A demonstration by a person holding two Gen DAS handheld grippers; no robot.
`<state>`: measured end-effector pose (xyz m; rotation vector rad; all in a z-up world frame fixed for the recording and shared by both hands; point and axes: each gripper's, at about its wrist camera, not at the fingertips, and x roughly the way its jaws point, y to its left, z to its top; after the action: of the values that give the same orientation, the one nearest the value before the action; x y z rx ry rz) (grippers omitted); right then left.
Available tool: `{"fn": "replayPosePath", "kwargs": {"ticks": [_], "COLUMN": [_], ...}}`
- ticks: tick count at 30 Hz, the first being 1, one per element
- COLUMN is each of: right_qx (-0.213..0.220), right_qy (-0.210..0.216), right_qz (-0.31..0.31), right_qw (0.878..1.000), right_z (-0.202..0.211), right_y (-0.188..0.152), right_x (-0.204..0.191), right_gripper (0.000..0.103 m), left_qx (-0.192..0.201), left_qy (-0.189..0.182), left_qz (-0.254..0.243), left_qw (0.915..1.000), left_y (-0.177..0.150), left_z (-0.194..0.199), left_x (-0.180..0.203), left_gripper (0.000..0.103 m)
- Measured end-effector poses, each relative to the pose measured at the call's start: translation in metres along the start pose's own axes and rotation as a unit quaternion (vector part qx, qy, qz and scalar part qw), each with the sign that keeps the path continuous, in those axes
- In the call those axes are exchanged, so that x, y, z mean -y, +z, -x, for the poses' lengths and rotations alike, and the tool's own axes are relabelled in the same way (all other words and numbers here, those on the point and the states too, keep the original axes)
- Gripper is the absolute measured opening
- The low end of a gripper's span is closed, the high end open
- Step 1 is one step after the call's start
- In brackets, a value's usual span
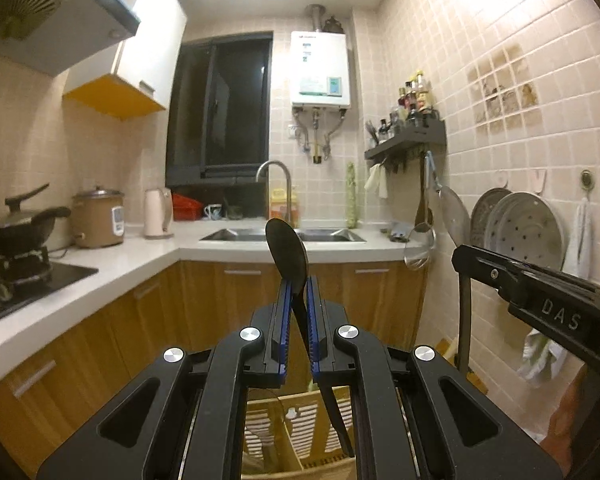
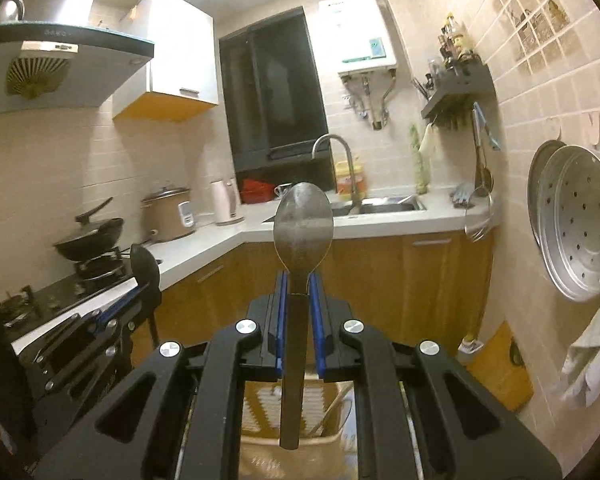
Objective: Organize utensils
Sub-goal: 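Lift both held spoons up over the beige basket, then open both tools to drop the spoons into the basket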
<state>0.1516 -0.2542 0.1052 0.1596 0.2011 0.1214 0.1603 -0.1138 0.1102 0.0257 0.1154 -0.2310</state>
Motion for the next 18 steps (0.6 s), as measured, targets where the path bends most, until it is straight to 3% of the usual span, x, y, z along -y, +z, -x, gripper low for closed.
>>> {"fn": "replayPosePath", "kwargs": {"ticks": [6,11,18], "right_qx": [0.023,0.009,0.02], "right_qy": [-0.025,-0.023,-0.035], "right_qz": [0.016,0.004,0.029], "right_qw": [0.999,1.0,0.999], "right_z": [-0.014,-0.027,-0.027], "right_y": [-0.017,-0.029,-0.048], "right_x": [0.001,0.007,0.0], "right_gripper": [0.009,0.009,0.009], "left_qx": [0.006,0.002,-0.008], "left_qy": [0.017,0.025,0.029], "left_qz": [0.011,-0.003,-0.01], "left_qw": [0.9998,0.9997,0.9995], "left_y": [-0.01,-0.022,-0.039], "left_z": [-0.015,-0.022,-0.031], "left_x": [-0.01,-0.002,0.001], "left_gripper": [0.006,0.006,0.006]}}
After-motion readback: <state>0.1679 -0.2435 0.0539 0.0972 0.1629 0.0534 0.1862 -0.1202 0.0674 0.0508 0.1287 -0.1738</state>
